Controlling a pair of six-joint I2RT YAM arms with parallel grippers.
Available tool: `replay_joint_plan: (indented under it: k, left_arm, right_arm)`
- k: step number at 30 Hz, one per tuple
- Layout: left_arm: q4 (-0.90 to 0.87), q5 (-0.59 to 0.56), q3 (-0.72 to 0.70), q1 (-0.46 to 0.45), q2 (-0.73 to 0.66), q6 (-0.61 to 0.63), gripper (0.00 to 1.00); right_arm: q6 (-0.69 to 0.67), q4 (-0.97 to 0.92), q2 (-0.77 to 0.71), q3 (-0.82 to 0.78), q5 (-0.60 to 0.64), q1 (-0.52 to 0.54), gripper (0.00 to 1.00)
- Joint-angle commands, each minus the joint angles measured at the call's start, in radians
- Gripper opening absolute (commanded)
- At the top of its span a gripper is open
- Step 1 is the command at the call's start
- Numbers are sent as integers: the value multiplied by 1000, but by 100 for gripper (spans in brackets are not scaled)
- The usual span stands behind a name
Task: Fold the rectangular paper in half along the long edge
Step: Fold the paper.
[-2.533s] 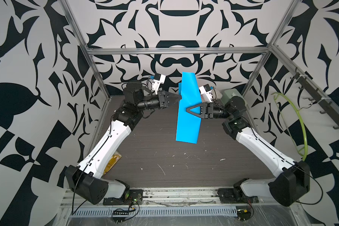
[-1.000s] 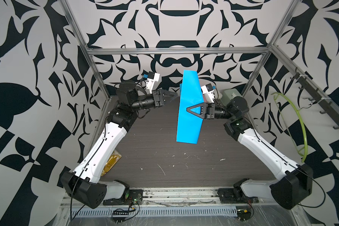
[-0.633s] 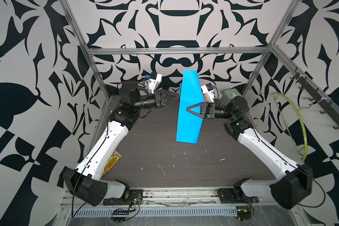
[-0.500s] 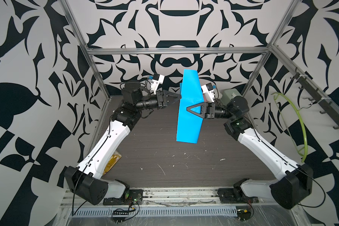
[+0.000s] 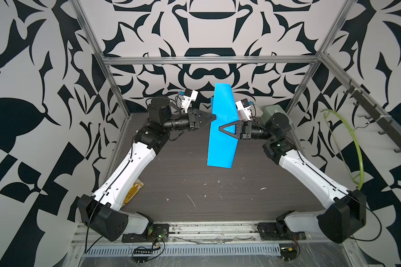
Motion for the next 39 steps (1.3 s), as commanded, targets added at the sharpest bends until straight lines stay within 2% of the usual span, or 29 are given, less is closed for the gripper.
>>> replay_joint_plan:
  k: [1,4,9,11,14,18,24,32,39]
  left_arm:
    - [9,19,5,-3,-5,7,0]
    - [-10,8,11,-3,-17,29,0]
    - [-64,-17,37,0,-33,83,0]
    - [-78,-24,42,4,-36,95,0]
    - [-86,-32,45,8,-37,107,0]
    - [-102,-52,51,10,-39,127,0]
    - [-81,-49,42,10,-32,139,0]
    - [74,48,-5,-4,-18,80,0]
    - [85,61,-14,-12,-8,77,0]
  right_arm:
    - [-23,34,-6,52,0,2,4]
    - [-36,7,-6,60,2,1,6]
    - [-269,-320,-56,111,38,-22,30]
    - [-319,-392,-88,125,62,-39,44]
    - [-372,-458,-116,148,83,-63,50]
    - [-400,-496,-128,162,105,-86,51]
    - [-373,-431,-123,152,130,-108,51]
    - [-301,-269,-112,127,179,-147,46]
    - [-169,-68,-87,124,193,-172,40]
